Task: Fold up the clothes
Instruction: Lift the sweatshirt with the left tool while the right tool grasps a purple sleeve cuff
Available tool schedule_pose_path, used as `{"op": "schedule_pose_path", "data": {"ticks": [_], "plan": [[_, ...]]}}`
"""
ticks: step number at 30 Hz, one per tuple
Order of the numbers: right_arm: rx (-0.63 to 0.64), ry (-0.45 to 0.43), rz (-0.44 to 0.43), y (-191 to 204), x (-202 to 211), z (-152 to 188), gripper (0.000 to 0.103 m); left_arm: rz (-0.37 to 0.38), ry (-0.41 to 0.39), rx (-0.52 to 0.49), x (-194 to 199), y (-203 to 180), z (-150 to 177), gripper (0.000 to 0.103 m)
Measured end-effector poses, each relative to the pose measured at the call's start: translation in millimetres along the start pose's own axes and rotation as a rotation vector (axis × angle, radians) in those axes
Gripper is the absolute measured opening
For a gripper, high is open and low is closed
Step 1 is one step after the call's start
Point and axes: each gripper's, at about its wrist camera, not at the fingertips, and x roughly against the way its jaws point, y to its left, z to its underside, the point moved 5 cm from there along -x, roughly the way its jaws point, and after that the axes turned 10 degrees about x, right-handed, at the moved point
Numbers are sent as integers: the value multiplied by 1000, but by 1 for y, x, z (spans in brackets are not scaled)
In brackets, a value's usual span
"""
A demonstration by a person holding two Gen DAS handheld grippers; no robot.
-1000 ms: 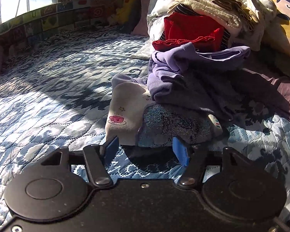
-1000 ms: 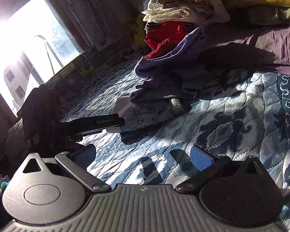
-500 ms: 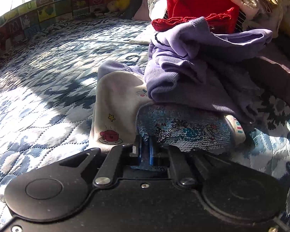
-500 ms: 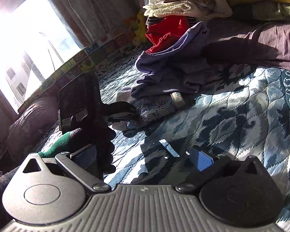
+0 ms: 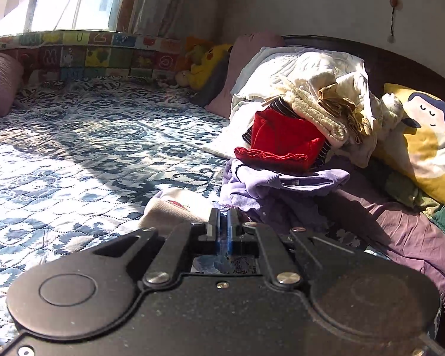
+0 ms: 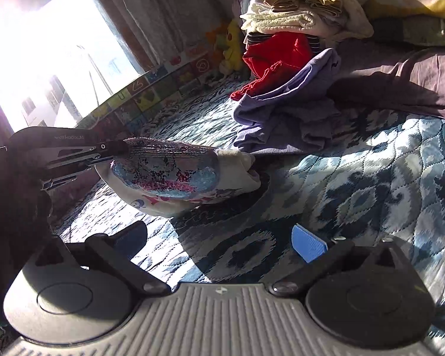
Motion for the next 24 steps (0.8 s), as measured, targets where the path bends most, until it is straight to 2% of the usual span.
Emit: {"op": "schedule_pose_path", "data": {"ticks": [3,5,7,9,13,18,24], "plan": [[-11,-17,-25,2,7,1,103,-15,-61,-18,56,8,-6,1],[-13,-29,-44,4,12,3,103,-2,-87,13,91,17,-10,1],[-10,-25,-67,7,14,7,103,-22,-117,19,126,26,-13,1],[2,-3,-98,15,16,14,103,-27,-119,45,151,37,-12,1],[-19,40,-213,36,24,32,103,-103,-132,5,199,58,3,1],[-24,71,-315,67,42,51,103,-177,-78,11,254,100,61,1],[119,115,-342,112,63,82,102,-221,-30,141,304,141,145,1]]}}
